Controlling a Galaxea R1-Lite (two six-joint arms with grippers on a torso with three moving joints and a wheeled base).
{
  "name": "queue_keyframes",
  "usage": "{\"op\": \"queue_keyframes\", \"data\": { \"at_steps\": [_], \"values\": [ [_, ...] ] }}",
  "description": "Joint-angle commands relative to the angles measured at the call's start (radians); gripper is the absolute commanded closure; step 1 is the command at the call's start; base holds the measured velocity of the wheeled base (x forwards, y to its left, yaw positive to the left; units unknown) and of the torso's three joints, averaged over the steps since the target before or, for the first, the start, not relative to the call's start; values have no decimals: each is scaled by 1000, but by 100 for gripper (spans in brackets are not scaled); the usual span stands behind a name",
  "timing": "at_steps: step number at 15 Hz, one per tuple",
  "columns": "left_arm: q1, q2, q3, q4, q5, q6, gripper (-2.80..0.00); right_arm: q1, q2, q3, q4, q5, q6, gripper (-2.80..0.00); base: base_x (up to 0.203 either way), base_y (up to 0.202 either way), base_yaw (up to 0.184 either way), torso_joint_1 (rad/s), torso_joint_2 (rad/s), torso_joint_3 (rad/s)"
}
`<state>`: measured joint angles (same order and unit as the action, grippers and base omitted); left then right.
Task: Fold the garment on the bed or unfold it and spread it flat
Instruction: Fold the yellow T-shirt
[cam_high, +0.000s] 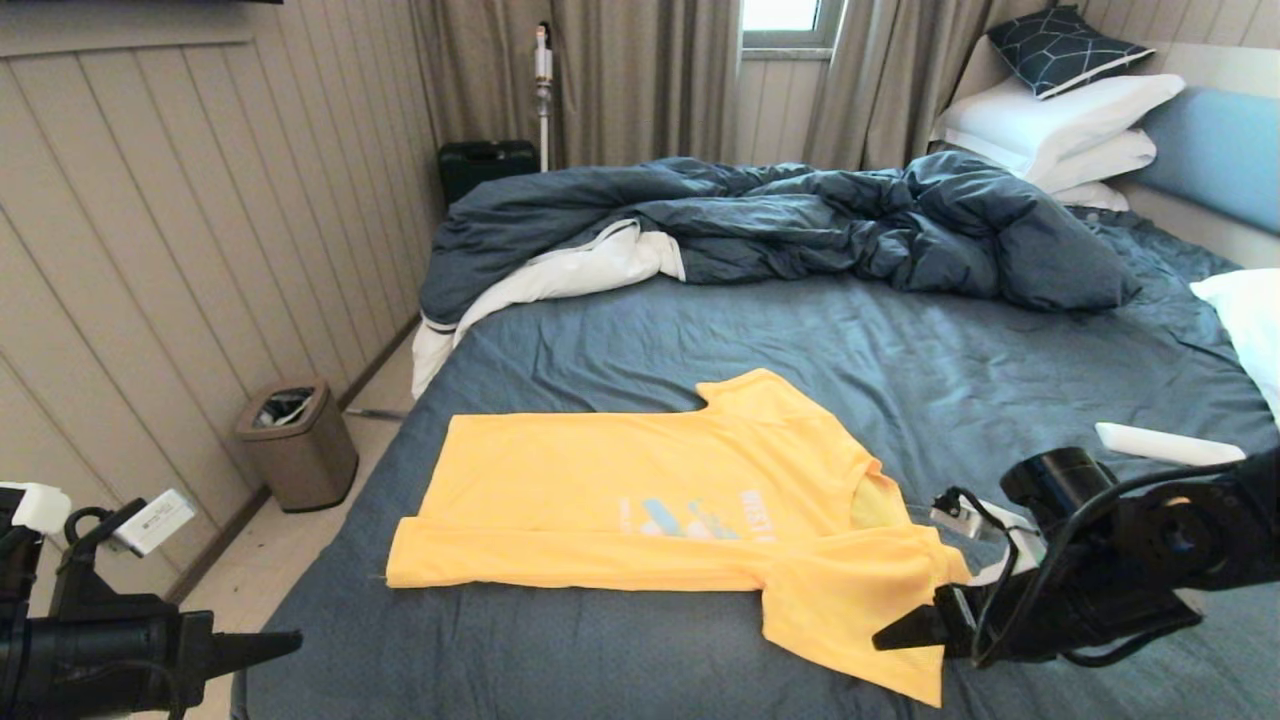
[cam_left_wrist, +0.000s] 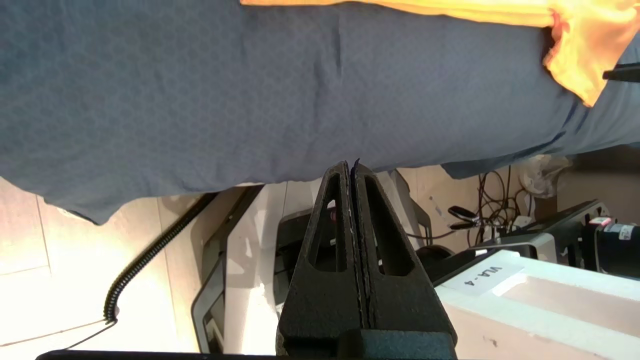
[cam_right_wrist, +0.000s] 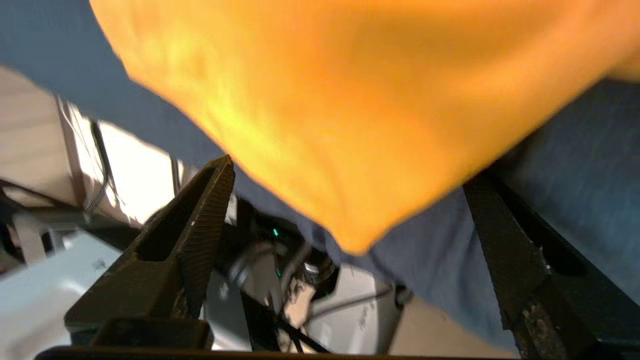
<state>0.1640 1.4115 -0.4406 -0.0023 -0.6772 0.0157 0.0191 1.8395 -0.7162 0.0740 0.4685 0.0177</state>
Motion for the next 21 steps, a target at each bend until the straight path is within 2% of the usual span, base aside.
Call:
{"op": "queue_keyframes", "data": {
  "at_steps": [1,4,5,17,21],
  "values": [
    [-6,6,-8,-1,-4,0,0,5,21,1,-8,4,8,-280,0,0,0,0,0,0],
    [-6,7,-26,1,-4,-3,0,25,38,11,-8,4,7,-280,0,0,0,0,0,0],
    [-6,6,-27,1,-4,-3,0,30,40,15,-10,4,5,0,0,0,0,0,0,0],
    [-6,-1,-26,7,1,-3,0,19,-6,23,-10,3,8,0,0,0,0,0,0,0],
    [-6,-3,-29,7,2,-3,0,24,-80,-2,-10,7,24,0,0,0,0,0,0,0]
  ]
}}
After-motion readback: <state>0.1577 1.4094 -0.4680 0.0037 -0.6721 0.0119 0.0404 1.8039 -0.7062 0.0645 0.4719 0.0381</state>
